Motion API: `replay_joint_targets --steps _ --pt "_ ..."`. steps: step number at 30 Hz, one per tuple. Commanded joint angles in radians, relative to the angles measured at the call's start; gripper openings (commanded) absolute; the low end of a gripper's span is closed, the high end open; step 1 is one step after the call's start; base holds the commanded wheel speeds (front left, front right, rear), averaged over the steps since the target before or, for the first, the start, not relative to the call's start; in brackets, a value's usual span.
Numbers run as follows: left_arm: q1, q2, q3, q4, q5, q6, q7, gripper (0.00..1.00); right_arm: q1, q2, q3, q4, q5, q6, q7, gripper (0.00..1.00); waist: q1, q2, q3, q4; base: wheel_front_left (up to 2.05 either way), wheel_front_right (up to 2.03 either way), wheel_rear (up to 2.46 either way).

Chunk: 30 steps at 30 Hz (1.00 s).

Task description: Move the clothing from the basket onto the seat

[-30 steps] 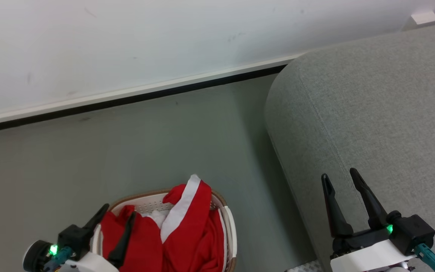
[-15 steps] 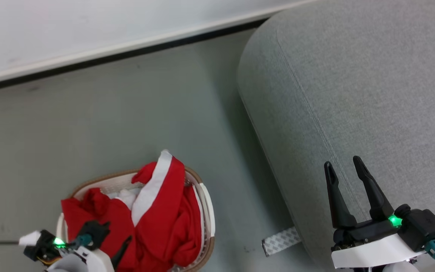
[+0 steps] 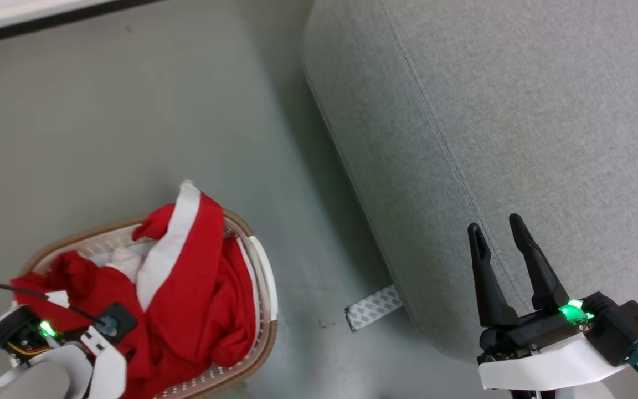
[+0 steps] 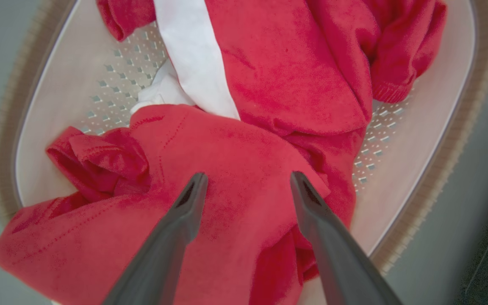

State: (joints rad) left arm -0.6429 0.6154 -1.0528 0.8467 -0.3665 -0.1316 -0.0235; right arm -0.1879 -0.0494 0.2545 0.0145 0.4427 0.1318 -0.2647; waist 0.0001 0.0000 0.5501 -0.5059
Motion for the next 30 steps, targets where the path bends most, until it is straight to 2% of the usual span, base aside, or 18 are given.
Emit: replay_joint_targets --steps 1,8,19,21,22,23,24,30 --pt "-0.024 0.020 -0.043 0.021 0.007 0.002 0.023 1.00 -0.006 -0.002 0.009 -0.010 0.018 -0.002 0.000 1.00 -0.0001 0.0000 0.044 -0.035 0.00 0.00 0.00" --pt "-0.093 0.038 -0.194 0.063 0.029 0.002 0.086 1.00 0.006 -0.002 0.011 -0.042 0.041 -0.002 0.000 1.00 -0.0001 0.0000 0.102 -0.051 0.00 0.00 0.00" --pt "-0.119 0.027 -0.229 0.098 0.075 0.002 0.107 1.00 0.044 -0.002 -0.002 -0.088 0.052 -0.002 0.000 1.00 -0.0001 0.0000 0.171 -0.040 0.05 0.05 0.05" --pt "-0.110 0.032 -0.229 0.104 0.074 0.002 0.092 0.48 0.046 -0.002 0.002 -0.095 0.050 -0.002 0.000 1.00 -0.0001 0.0000 0.177 -0.039 0.05 0.05 0.05" --pt "-0.110 0.032 -0.229 0.104 0.074 0.002 0.092 0.48 0.046 -0.002 0.002 -0.095 0.050 -0.002 0.000 1.00 -0.0001 0.0000 0.177 -0.039 0.03 0.03 0.03" --pt "-0.108 0.034 -0.229 0.104 0.071 0.002 0.082 0.02 0.046 -0.002 0.003 -0.096 0.050 -0.002 0.000 1.00 -0.0001 0.0000 0.178 -0.039 0.00 0.00 0.00" --pt "-0.106 0.035 -0.229 0.107 0.068 0.002 0.075 0.00 0.046 -0.002 0.004 -0.096 0.051 -0.002 0.000 1.00 -0.0001 0.0000 0.178 -0.039 0.00 0.00 0.00" --pt "-0.105 0.024 -0.228 0.134 0.039 0.002 0.019 0.00 0.022 -0.002 0.019 -0.082 0.051 -0.002 0.000 1.00 -0.0001 0.0000 0.154 -0.045 0.00 0.00 0.00"
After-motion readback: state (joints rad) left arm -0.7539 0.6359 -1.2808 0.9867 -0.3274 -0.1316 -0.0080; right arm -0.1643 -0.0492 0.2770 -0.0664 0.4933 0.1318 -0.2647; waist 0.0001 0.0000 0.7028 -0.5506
